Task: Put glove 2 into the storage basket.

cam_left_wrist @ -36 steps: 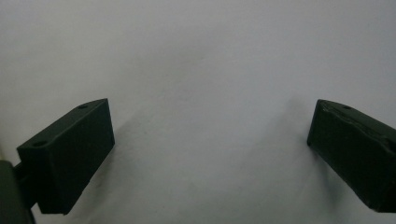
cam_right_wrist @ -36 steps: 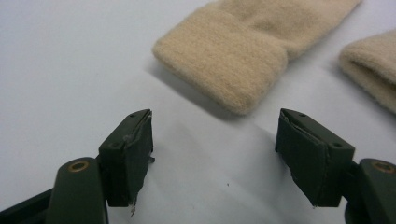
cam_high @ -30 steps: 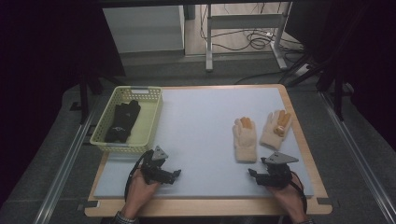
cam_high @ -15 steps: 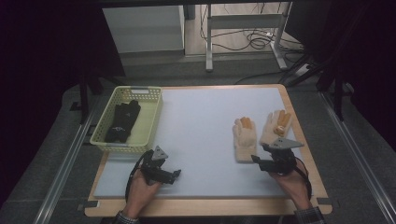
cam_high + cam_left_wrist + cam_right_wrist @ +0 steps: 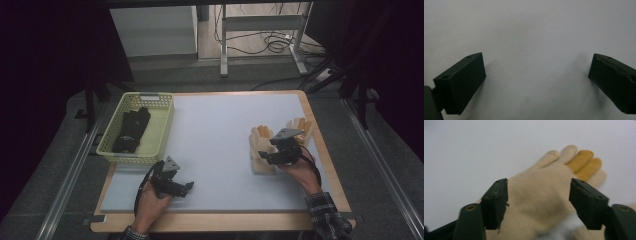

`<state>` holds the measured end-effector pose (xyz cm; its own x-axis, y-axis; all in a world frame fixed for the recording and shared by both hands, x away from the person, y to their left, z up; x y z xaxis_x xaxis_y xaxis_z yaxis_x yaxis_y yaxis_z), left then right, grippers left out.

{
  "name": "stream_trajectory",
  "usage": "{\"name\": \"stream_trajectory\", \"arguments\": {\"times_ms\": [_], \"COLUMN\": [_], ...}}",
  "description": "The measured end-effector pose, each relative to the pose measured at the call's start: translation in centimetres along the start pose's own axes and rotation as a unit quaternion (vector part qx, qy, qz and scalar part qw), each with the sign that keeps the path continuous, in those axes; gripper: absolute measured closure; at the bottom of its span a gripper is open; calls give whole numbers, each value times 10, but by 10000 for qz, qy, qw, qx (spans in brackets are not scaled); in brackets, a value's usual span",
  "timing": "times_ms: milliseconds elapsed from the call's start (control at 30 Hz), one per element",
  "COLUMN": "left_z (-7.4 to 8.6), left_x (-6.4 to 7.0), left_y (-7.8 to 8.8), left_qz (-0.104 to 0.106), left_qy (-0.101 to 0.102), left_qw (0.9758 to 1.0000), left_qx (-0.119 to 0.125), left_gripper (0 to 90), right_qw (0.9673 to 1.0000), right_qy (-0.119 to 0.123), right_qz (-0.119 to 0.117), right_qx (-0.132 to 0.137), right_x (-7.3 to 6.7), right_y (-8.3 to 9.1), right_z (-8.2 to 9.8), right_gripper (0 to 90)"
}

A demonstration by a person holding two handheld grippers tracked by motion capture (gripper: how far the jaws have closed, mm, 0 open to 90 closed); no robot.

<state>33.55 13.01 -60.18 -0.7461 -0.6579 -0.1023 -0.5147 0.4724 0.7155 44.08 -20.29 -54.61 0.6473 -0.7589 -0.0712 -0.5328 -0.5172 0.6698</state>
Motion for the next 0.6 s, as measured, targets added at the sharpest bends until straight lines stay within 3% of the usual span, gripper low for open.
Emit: {"name": "stream_trajectory", "arguments": {"times_ms": [200, 300, 400, 500, 600], "left_z": [0, 0, 0, 0, 0], "left_x": [0, 0, 0, 0, 0], "left_y": [0, 0, 0, 0, 0], "left_qz": [0, 0, 1, 0, 2], "left_qy": [-1, -1, -1, 1, 3], "left_qw": [10000, 10000, 10000, 10000, 10000], "left_qx": [2, 1, 1, 0, 0], "left_gripper": [11, 11, 11, 11, 11], "right_qw": [9992, 9996, 9993, 9987, 9978], "right_qy": [101, -14, -231, -380, -628], "right_qz": [-44, -158, 5, 75, -14], "right_qx": [-374, -230, -293, -341, -197], "right_x": [8, 8, 6, 1, -5], "right_y": [-32, -34, -30, -27, -20], "right_z": [6, 7, 8, 8, 4], "right_gripper": [233, 379, 540, 595, 600]}}
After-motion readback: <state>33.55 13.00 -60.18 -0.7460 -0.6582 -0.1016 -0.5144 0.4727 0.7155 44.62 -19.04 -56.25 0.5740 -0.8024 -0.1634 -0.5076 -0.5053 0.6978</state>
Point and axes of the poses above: each handheld gripper's, and its own axes: y roughly backward along the jaws, z roughly out of its underside, x roughly to its right, the point moved 7 cm from there along -y, roughly forward along the jaws, and after that the axes turned 12 degrees about -y, right-handed, at the moved point
